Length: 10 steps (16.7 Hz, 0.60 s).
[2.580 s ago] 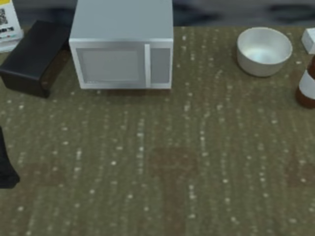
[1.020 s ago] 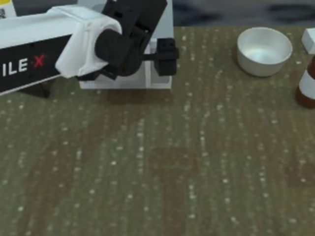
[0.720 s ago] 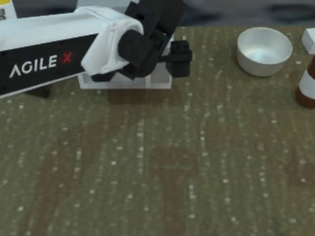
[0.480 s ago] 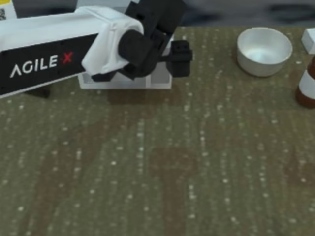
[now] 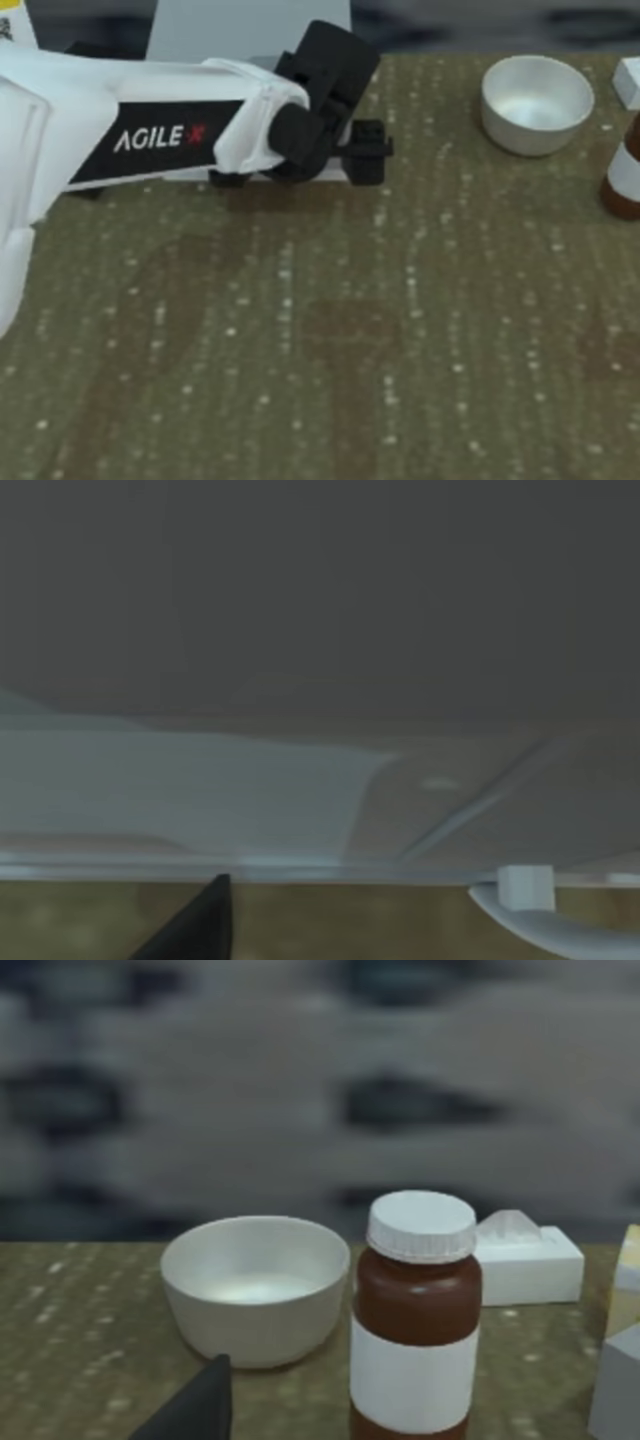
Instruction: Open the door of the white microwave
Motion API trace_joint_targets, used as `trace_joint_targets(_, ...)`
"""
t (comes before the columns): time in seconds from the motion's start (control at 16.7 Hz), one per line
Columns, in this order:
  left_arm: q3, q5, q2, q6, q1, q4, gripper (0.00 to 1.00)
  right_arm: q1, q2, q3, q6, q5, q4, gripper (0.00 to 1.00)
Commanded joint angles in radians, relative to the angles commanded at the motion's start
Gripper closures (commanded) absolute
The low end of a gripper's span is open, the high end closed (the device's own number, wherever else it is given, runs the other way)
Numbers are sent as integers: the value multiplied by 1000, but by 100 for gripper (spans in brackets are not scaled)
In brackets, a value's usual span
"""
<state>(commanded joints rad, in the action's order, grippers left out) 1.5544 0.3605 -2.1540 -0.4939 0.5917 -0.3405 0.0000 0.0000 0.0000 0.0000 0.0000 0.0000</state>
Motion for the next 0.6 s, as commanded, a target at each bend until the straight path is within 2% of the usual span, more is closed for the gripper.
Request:
trace_joint_targets(0.18, 0, 0, -1, 0, 0, 1, 0, 0, 0, 0, 0, 0, 0, 0)
trace_joint_targets(0.6, 0, 0, -1, 0, 0, 1, 53, 0, 0, 0, 0, 0, 0, 0)
